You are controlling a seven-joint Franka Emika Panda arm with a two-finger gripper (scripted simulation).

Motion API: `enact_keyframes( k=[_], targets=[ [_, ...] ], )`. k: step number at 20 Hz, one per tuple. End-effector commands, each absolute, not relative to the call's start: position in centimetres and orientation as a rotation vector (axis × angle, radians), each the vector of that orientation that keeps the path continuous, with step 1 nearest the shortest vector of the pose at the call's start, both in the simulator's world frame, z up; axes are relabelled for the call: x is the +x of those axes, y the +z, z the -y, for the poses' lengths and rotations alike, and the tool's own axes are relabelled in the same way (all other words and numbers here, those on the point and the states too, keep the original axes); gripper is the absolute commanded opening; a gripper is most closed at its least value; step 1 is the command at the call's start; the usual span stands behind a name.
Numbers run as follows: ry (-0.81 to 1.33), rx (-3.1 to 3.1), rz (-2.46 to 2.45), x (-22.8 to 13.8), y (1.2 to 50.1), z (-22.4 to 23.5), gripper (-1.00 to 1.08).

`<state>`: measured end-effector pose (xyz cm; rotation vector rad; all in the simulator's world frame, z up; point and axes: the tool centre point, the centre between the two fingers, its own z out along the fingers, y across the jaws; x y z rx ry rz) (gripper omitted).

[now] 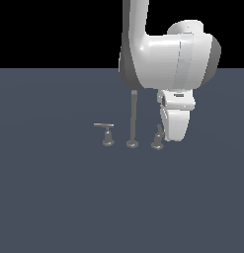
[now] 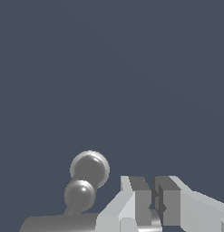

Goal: Turn on the faucet by rotating a designated handle.

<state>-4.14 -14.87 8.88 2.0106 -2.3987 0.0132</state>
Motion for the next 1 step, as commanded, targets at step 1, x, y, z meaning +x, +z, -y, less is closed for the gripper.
enact_keyframes(
  k=[1],
  targets=[
    [0.001, 2.092, 2.344, -2.98, 8.91, 10.43, -1.00]
  ],
)
